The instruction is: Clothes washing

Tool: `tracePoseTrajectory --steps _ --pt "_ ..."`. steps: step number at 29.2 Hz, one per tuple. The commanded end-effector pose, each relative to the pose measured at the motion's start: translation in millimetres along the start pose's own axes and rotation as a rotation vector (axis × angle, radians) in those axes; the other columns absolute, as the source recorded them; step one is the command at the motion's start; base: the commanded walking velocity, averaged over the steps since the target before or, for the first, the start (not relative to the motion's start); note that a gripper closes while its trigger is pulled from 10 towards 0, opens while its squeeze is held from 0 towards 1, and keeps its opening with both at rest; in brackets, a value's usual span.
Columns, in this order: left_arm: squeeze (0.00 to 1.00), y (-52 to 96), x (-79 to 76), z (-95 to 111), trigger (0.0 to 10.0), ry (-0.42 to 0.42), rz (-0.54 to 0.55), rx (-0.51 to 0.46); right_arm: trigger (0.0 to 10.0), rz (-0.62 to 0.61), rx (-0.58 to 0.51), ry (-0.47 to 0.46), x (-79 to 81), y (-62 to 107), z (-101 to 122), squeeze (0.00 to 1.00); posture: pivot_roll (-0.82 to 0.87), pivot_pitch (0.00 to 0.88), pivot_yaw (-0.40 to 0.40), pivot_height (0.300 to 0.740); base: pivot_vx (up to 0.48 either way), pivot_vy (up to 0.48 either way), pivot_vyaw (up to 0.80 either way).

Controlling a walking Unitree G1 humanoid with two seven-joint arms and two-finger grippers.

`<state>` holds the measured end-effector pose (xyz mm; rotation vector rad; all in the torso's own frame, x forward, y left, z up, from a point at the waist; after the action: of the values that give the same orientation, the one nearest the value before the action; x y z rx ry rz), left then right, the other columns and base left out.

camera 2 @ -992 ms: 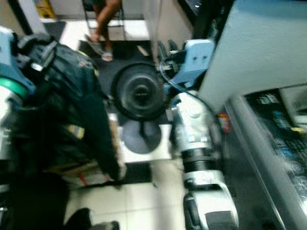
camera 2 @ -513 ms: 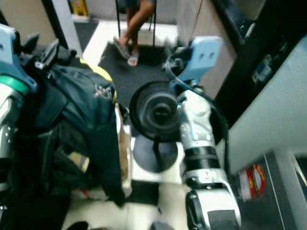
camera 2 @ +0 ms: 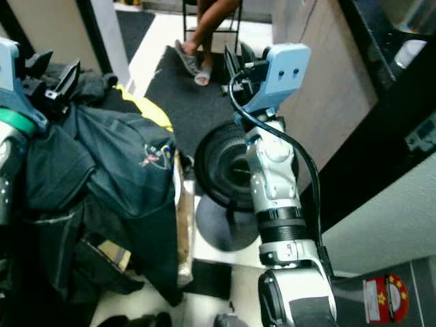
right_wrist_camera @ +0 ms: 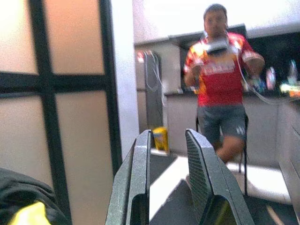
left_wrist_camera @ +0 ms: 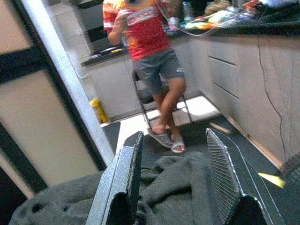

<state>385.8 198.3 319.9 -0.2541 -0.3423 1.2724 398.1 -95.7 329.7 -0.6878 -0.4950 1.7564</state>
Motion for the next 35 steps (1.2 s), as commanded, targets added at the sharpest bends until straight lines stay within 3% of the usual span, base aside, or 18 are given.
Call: tracePoseTrajectory --steps 1,2,4,7,9,10,11,13,14,15,18,19,20,21,27,32,35 --pt "0.00 2.9 -9.0 6 10.0 0.009 -0.106 0.015 10.0 0.045 -0.036 0.010 8.8 -3.0 11 0.00 0.13 0.045 0.042 0.740 0.000 0.000 0.00" --pt "0.00 2.9 -9.0 6 10.0 0.009 -0.106 0.015 10.0 0.045 -0.036 0.010 8.8 -3.0 11 0.00 0.13 0.045 0.042 0.740 0.000 0.000 0.00" --pt "0.00 4.5 -12.1 15 10.0 0.132 -0.165 0.042 10.0 0.100 -0.061 0.022 14.6 -5.2 20 0.00 0.13 0.046 0.042 0.740 0.000 0.000 0.00" --pt "0.00 4.0 -10.4 18 10.0 0.163 -0.163 0.054 10.0 0.121 -0.063 0.026 16.5 -4.4 22 0.00 0.13 0.046 0.042 0.740 0.000 0.000 0.00" --pt "0.00 10.5 1.1 10 10.0 0.135 -0.138 0.146 10.0 0.135 -0.055 0.031 17.3 -0.5 21 0.00 0.12 0.049 0.045 0.740 0.000 0.000 0.00" --pt "0.00 10.5 1.1 10 10.0 0.135 -0.138 0.146 10.0 0.135 -0.055 0.031 17.3 -0.5 21 0.00 0.12 0.049 0.045 0.740 0.000 0.000 0.00" --pt "0.00 17.5 9.1 1 10.0 0.088 -0.126 0.207 10.0 0.133 -0.049 0.032 16.9 1.4 20 0.00 0.12 0.049 0.045 0.740 0.000 0.000 0.00" --pt "0.00 17.5 9.1 1 10.0 0.088 -0.126 0.207 10.0 0.133 -0.049 0.032 16.9 1.4 20 0.00 0.12 0.049 0.045 0.740 0.000 0.000 0.00" --pt "0.00 31.0 19.2 -14 10.0 -0.007 -0.133 0.302 10.0 0.132 -0.044 0.031 16.5 2.8 19 0.00 0.12 0.051 0.043 0.740 0.000 0.000 0.00" --pt "0.00 44.7 26.2 -25 10.0 -0.051 -0.148 0.381 10.0 0.134 -0.040 0.030 16.5 3.5 18 0.00 0.13 0.050 0.039 0.740 0.000 0.000 0.00" --pt "0.00 44.7 26.2 -25 10.0 -0.051 -0.148 0.381 10.0 0.134 -0.040 0.030 16.5 3.5 18 0.00 0.13 0.050 0.039 0.740 0.000 0.000 0.00" --pt "0.00 57.2 29.1 -33 10.0 -0.077 -0.172 0.441 10.0 0.136 -0.038 0.028 16.7 3.4 17 0.00 0.13 0.048 0.036 0.740 0.000 0.000 0.00" --pt "0.00 57.2 29.1 -33 10.0 -0.077 -0.172 0.441 10.0 0.136 -0.038 0.028 16.7 3.4 17 0.00 0.13 0.048 0.036 0.740 0.000 0.000 0.00" --pt "0.00 68.4 31.0 -40 10.0 -0.093 -0.187 0.489 10.0 0.139 -0.039 0.025 17.5 2.7 18 0.00 0.13 0.048 0.034 0.740 0.000 0.000 0.00" --pt "0.00 93.8 36.3 -60 10.0 -0.129 -0.177 0.599 10.0 0.152 -0.040 0.014 20.8 0.0 18 0.00 0.15 0.044 0.017 0.740 0.000 0.000 0.00" --pt "0.00 98.3 30.4 -61 10.0 -0.109 -0.209 0.611 10.0 0.154 -0.039 0.012 21.1 -0.7 18 0.00 0.14 0.043 0.017 0.740 0.000 0.000 0.00" --pt "0.00 89.6 20.9 -55 10.0 -0.074 -0.226 0.575 10.0 0.149 -0.033 0.006 20.2 -0.7 17 0.00 0.15 0.042 0.018 0.740 0.000 0.000 0.00"
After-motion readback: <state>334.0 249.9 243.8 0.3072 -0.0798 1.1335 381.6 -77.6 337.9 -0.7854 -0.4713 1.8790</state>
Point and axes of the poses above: a point about 5 cm out from each wrist's last joint towards the gripper, its own y axis pointing back from the gripper into the wrist, its own z axis along the axis of the wrist's last joint, x = y × z, the point moved 6 cm from there along -y, pointing out of the wrist towards the gripper, and after that the axes turned 14 degrees about y, right-handed, at the moved point
